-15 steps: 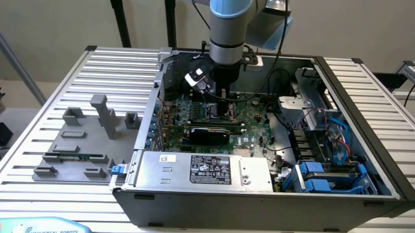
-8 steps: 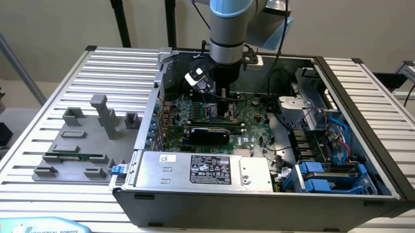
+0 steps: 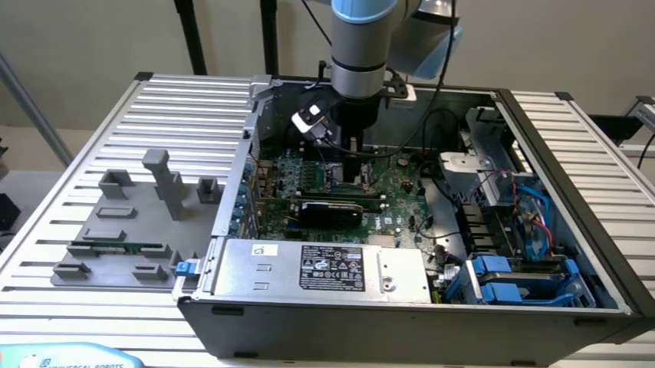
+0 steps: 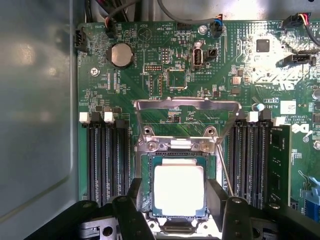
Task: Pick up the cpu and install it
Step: 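Place the cpu into insertion slot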
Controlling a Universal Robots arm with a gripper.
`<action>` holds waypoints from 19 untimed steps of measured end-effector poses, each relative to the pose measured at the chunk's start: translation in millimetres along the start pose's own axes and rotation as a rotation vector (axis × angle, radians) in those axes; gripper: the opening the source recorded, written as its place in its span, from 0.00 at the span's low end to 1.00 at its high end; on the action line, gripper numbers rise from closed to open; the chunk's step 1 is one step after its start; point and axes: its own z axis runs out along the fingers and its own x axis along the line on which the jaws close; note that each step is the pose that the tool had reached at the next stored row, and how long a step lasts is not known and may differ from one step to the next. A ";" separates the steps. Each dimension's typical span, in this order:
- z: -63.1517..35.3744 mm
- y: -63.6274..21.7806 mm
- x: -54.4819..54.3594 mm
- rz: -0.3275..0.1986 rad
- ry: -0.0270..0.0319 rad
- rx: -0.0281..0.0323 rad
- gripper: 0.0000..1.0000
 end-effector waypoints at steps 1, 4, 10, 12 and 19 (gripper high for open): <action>-0.9 0.0 0.0 0.000 -0.0001 0.0000 0.63; -3.2 0.2 -0.3 0.000 0.0000 0.0000 0.60; -5.4 0.6 -2.4 0.000 -0.0001 0.0009 0.30; -6.1 1.0 -3.4 0.000 -0.0001 0.0020 0.24; -18.5 7.4 -5.9 0.000 -0.0004 0.0115 0.11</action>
